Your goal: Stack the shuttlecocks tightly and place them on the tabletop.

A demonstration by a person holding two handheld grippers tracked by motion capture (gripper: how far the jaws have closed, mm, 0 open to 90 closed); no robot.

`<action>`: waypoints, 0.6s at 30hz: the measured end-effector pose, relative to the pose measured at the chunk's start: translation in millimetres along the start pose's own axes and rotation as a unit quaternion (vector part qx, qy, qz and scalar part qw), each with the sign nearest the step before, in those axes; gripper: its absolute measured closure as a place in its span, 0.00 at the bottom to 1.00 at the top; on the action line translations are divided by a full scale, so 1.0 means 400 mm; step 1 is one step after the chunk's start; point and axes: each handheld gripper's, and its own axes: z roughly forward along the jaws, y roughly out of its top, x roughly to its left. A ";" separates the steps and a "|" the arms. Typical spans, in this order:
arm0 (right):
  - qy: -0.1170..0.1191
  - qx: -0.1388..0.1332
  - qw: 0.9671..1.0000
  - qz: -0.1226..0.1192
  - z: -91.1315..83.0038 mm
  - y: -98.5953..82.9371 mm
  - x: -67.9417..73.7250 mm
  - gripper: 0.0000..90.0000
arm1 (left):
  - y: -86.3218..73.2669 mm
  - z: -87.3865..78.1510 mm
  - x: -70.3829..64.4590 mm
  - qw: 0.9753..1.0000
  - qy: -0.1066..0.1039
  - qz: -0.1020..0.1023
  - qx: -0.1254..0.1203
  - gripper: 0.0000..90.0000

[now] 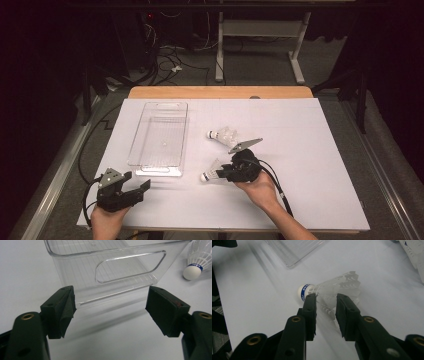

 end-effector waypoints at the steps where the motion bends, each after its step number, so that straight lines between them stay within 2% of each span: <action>1: 0.001 0.001 1.000 0.000 0.001 0.000 -0.002 0.82 | 0.000 -0.001 0.001 1.000 0.000 -0.001 0.000 0.28; 9: 0.010 0.011 1.000 -0.012 0.001 0.003 -0.005 0.92 | 0.000 -0.001 0.002 1.000 0.002 -0.005 0.000 0.28; 18: 0.008 0.020 1.000 -0.019 0.001 0.003 -0.003 0.99 | -0.002 -0.004 0.005 1.000 0.001 -0.010 -0.003 0.28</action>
